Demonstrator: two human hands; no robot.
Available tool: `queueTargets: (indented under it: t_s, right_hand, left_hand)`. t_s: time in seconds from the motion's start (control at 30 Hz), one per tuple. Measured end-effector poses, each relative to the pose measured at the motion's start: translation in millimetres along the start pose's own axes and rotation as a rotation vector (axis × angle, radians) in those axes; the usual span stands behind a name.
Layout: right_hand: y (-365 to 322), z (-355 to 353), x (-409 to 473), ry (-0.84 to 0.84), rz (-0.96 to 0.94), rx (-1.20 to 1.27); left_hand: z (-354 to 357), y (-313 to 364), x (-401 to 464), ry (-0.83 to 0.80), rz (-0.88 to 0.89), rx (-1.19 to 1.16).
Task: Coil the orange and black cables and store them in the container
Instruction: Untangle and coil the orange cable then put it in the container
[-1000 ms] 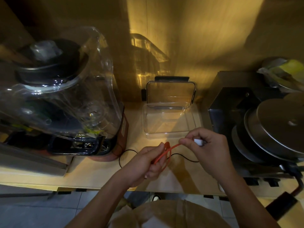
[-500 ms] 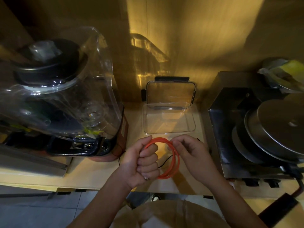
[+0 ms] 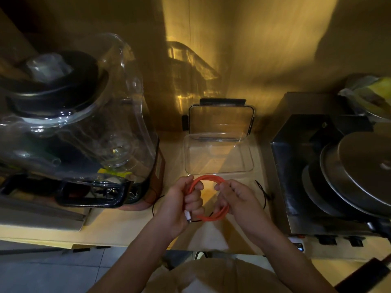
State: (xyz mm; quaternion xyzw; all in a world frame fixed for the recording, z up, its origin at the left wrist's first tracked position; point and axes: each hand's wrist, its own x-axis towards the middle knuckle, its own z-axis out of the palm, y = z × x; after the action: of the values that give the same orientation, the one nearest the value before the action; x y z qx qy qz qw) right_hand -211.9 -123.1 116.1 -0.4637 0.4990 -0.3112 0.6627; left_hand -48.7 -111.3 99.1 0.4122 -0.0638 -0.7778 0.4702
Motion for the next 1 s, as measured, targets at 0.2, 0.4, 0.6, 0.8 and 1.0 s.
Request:
queueTargets:
  t_s: [0.2,0.4,0.6,0.8,1.0]
  right_hand:
    - [2.2,-8.7,31.6,0.114,0.046,0.006]
    - [12.3,-10.7,69.4,0.189,0.076,-0.035]
    - [17.2,-6.4,115.5,0.285,0.109,0.008]
    - [22.0,-19.4,155.9,0.279,0.102,-0.051]
    - [25.7,-27.4,197.5,0.362,0.207,0.045]
  left_hand:
    - [-3.1,4.2,9.0,0.073,0.141,0.372]
    - [-3.0,5.5,32.7,0.200,0.157,0.759]
    - [1.0,19.3,69.3,0.400,0.282,0.804]
    - [-0.4,32.3,112.6,0.583,0.392,0.713]
    - [2.8,34.7,159.0,0.712,0.354,0.717]
